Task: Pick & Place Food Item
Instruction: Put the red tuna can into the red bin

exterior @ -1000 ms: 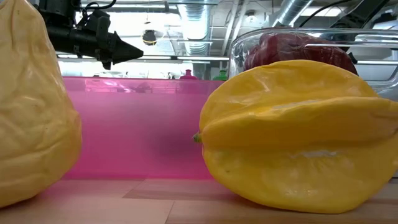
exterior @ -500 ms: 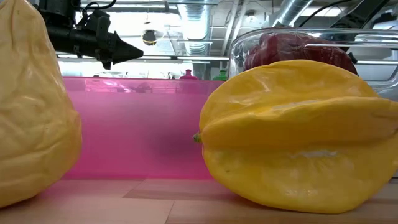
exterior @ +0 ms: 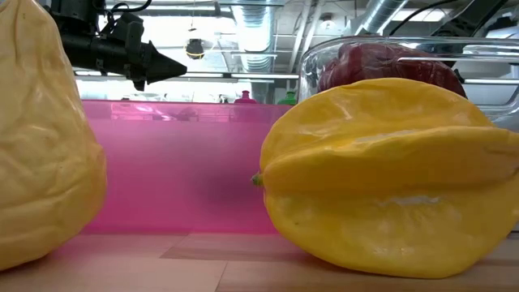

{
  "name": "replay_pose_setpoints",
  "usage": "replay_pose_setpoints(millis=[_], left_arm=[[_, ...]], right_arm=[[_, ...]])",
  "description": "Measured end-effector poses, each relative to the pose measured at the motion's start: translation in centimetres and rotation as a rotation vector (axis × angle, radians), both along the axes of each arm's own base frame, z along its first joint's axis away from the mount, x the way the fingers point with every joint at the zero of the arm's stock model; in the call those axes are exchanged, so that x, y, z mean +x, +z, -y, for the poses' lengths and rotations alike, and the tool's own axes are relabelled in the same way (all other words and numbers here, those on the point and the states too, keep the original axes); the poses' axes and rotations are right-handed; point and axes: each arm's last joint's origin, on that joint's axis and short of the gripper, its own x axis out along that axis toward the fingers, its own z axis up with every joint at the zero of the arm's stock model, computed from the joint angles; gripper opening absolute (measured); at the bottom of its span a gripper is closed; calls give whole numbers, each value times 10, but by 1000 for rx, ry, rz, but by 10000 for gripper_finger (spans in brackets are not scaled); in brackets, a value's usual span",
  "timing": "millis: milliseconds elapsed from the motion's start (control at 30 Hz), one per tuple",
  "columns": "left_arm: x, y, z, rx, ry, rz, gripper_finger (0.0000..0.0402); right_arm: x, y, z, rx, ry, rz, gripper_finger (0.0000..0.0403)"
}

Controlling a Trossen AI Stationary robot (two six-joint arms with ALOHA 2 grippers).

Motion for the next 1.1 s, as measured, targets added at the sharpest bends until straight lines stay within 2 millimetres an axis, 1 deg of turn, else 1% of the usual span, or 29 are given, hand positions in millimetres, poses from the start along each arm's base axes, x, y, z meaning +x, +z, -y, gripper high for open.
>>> replay_pose_setpoints(millis=[167, 500, 700, 900, 1100], left_arm=[[0, 0, 0, 0, 0, 0, 34], [0, 0, 0, 0, 0, 0, 34], [0, 0, 0, 0, 0, 0, 34], [0, 0, 0, 0, 0, 0, 34], [0, 0, 0, 0, 0, 0, 34]], right_arm=[[-1, 0, 2, -1, 3, -5, 0], [-6, 1, 14, -19, -6, -5, 0], [-1, 9, 14, -21, 56, 92, 0], [-8, 17, 14, -114, 17, 33, 0], [-12, 15, 13, -118, 1, -25, 0]])
